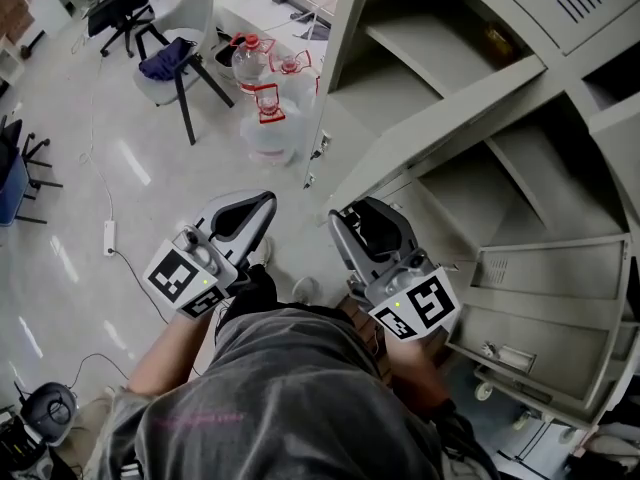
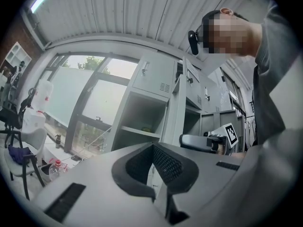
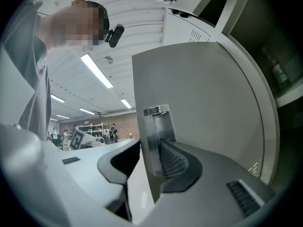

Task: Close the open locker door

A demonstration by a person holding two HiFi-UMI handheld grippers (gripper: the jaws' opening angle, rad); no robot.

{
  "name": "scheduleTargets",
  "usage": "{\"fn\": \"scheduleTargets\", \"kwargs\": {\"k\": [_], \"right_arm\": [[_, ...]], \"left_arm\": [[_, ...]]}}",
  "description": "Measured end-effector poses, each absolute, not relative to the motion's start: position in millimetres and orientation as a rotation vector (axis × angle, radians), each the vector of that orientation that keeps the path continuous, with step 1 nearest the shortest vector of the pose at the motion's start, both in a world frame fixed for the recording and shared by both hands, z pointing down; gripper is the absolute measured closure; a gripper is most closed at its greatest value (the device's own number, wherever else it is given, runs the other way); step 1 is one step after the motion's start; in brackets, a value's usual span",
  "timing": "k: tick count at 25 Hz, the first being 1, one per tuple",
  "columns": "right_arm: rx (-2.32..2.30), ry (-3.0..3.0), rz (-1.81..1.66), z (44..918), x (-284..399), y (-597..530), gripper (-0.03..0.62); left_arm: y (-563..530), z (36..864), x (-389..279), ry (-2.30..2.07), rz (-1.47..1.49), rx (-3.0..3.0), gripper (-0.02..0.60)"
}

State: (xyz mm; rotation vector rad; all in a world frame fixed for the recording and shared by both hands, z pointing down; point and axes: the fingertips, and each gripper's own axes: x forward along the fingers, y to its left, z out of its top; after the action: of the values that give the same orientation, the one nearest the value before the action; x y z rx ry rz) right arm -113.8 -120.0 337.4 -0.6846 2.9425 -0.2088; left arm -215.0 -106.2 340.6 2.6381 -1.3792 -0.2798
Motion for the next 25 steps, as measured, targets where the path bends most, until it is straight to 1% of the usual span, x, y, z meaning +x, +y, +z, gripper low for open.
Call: {"fn": "scheduleTargets", "kwargs": {"k": [7, 25], "right_arm": [[-0.738, 2.931, -0.223, 337.5, -136.5, -142.7, 0.461], [-0.929, 2.881, -0.228, 343.3, -183.2, -214.5, 0.495]], "left_arm": [[-134.8, 345.2, -237.4, -1.332, -0.257, 2.644, 0.568], [-208.2, 355.1, -287.8, -1.188, -0.246, 2.664, 0.568]]}}
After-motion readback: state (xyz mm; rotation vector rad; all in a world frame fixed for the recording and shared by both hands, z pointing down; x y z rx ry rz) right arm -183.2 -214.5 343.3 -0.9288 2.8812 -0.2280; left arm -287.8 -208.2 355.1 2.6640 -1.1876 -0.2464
